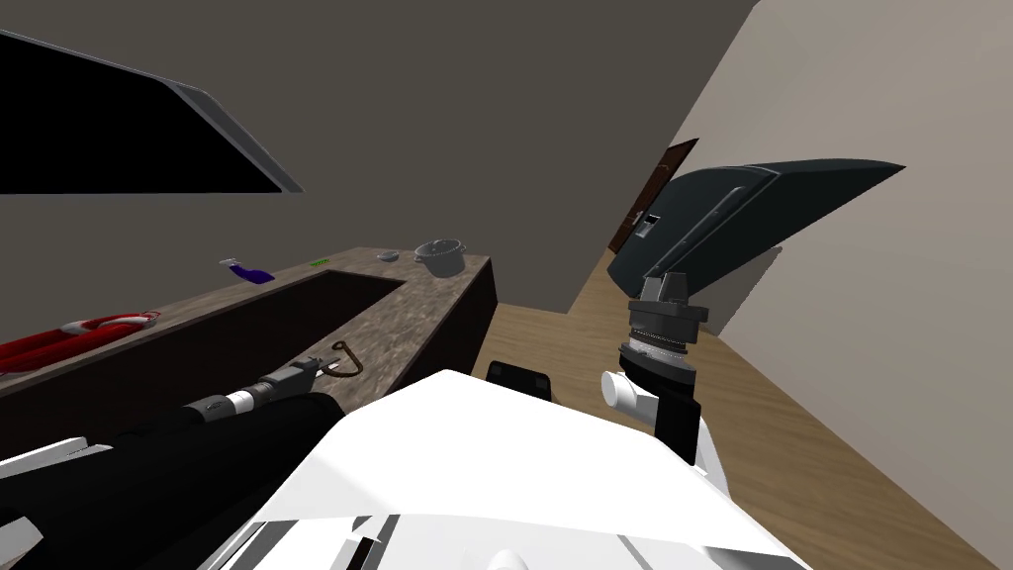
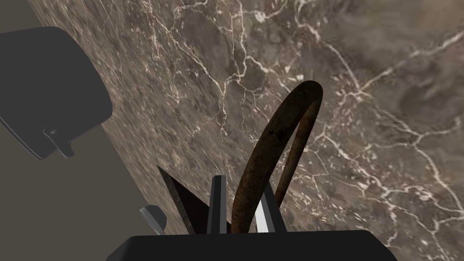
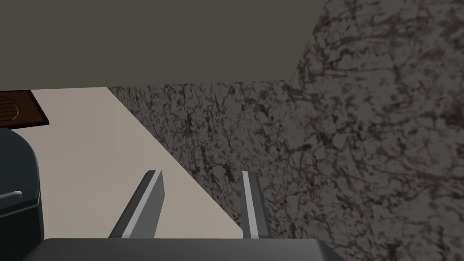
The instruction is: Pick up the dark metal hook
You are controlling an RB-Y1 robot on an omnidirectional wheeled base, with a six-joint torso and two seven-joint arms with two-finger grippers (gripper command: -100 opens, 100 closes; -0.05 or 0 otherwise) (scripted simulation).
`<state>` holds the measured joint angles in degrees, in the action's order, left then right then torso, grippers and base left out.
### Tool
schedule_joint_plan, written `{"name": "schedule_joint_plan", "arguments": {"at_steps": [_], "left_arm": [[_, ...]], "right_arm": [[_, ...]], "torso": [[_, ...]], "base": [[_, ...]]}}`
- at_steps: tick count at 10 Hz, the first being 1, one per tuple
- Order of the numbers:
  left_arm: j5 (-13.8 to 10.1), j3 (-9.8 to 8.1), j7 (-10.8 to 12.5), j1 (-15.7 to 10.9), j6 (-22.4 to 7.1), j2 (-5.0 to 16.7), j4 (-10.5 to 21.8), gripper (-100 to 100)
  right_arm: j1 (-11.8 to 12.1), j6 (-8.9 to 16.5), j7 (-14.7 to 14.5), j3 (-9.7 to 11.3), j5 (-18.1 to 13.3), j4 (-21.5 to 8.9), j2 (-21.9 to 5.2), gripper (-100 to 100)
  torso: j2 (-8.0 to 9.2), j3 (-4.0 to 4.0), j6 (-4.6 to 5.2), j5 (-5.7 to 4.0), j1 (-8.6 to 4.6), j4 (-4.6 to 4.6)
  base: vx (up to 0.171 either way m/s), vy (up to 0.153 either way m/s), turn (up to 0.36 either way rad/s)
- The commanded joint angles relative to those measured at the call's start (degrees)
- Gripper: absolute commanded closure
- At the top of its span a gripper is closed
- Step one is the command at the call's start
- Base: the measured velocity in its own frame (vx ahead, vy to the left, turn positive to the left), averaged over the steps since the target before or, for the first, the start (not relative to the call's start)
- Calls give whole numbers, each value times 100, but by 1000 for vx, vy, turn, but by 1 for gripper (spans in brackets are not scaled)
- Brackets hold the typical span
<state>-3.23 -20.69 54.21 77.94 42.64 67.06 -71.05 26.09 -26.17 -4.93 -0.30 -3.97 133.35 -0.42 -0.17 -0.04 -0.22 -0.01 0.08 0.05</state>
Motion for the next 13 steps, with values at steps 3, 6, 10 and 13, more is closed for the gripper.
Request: {"name": "schedule_joint_plan", "arguments": {"at_steps": [3, 6, 10, 13], "left_arm": [[578, -332, 263, 46, 126, -329, -46, 100], [1098, -550, 429, 75, 210, -549, -71, 100], [1720, -987, 760, 134, 378, -987, -119, 100], [1896, -971, 749, 122, 387, -981, -97, 100]], "right_arm": [[-1, 0, 0, 0, 0, 0, 0, 0], [0, 0, 0, 0, 0, 0, 0, 0], [0, 0, 0, 0, 0, 0, 0, 0], [-1, 0, 0, 0, 0, 0, 0, 0]], "torso": [[5, 2, 4, 3, 0, 0], [1, 1, -2, -1, 0, 0], [6, 3, -1, 2, -2, 1], [8, 3, 1, 2, 0, 1]], "base": [[36, 11, 17], [45, 15, 31], [35, 7, 24], [21, 6, 8]]}}
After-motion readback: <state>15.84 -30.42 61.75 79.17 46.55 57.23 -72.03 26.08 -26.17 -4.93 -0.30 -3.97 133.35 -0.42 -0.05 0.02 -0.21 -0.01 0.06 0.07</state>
